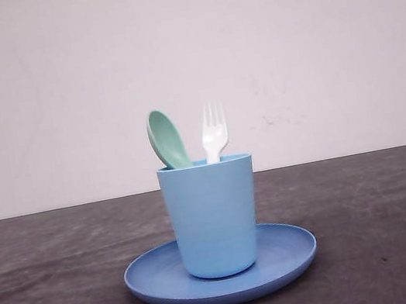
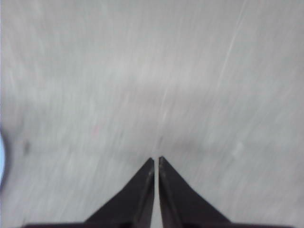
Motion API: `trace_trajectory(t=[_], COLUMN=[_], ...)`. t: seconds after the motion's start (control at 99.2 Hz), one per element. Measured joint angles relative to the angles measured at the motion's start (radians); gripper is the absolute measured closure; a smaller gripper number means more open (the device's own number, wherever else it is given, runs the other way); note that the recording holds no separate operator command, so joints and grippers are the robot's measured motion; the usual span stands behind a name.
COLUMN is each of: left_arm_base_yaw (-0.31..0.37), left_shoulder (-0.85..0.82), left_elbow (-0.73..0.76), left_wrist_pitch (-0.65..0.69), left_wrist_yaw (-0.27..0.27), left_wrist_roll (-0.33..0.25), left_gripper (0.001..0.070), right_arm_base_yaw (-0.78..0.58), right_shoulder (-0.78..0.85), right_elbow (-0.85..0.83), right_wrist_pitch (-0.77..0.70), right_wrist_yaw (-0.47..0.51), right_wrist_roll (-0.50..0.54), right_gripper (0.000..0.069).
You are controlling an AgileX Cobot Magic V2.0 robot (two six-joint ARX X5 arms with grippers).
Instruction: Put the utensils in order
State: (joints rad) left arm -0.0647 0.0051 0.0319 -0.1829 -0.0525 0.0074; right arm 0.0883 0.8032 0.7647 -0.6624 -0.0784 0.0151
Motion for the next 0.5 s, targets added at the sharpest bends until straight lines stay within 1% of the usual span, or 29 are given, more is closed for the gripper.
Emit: trace_trajectory(t=[0.101,0.262,0.403,0.504], left_arm_base_yaw=[0.0,0.0,0.0,0.0], left_shoulder=[0.0,0.0,0.0,0.0], left_elbow=[0.0,0.0,0.0,0.0], left_wrist_pitch=[0.0,0.0,0.0,0.0], left_wrist_yaw=[0.0,0.0,0.0,0.0], left_wrist_roll=[0.0,0.0,0.0,0.0], left_gripper=[0.0692,0.0692,0.0692,0.0692], right_arm_base_yaw=[-0.011,-0.012,-0.016,-0.027], right_shoulder=[-0.124,-0.325,-0.516,-0.628], right_elbow=[-0.084,-0.274,-0.453,-0.559], right_wrist_pitch=[0.1,0.255,0.338,0.356], right_wrist_yaw=[-0.001,-0.001,0.0,0.0], right_wrist_roll=[-0.014,-0.015,-0.015,-0.015], right_gripper=[0.0677,0.0677,0.0677,0.0677])
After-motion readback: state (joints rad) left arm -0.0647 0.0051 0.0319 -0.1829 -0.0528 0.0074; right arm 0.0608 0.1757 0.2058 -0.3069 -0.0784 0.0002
